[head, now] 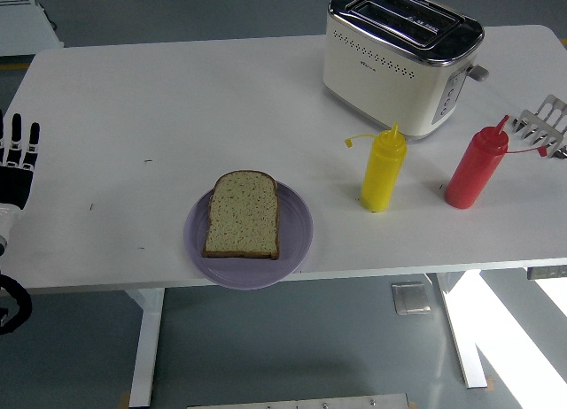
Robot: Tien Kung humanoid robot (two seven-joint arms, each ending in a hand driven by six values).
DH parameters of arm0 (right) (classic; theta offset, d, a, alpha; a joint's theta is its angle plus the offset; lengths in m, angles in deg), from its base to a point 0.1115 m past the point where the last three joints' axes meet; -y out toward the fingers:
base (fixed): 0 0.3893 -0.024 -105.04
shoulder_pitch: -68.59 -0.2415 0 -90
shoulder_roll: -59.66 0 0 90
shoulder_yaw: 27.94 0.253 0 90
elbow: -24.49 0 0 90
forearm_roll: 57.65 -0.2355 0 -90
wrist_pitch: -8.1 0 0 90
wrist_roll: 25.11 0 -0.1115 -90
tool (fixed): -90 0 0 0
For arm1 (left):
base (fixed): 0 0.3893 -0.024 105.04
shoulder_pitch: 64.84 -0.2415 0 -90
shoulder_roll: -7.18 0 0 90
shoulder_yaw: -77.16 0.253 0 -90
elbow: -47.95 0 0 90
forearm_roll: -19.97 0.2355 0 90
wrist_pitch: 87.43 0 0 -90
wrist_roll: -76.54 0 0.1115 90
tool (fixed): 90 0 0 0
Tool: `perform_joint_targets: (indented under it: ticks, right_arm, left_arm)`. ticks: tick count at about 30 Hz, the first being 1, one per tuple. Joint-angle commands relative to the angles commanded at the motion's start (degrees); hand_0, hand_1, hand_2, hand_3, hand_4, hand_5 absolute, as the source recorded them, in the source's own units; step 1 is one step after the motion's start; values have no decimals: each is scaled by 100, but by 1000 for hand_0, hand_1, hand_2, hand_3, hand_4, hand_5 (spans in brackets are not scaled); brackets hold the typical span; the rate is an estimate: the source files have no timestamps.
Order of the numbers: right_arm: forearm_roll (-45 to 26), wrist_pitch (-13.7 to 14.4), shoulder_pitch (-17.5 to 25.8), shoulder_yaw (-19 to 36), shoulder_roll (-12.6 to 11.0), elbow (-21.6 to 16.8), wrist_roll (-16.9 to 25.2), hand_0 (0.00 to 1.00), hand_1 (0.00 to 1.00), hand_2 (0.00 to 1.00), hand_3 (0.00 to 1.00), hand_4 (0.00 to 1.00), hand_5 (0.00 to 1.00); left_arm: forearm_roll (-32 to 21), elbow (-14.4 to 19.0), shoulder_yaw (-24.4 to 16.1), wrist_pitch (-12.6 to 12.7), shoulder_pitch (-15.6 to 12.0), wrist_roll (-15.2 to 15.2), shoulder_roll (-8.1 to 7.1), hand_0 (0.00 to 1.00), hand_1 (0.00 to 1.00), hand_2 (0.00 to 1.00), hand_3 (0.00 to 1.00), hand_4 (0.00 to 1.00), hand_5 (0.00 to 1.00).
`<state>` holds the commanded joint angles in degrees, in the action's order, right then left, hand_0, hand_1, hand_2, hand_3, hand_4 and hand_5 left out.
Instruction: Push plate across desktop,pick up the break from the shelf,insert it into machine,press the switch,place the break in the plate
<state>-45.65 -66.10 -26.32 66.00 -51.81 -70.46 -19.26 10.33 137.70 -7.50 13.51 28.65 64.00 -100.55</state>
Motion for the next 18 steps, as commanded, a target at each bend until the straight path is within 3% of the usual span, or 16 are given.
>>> perform_joint_targets:
  ticks: [18]
  right_arm:
    - [-123,108,-27,21,17,-6,78,779,712,698,668,765,557]
  left_arm:
    - [-29,-5,12,6,-16,-32,22,750,667,616,608,702,998]
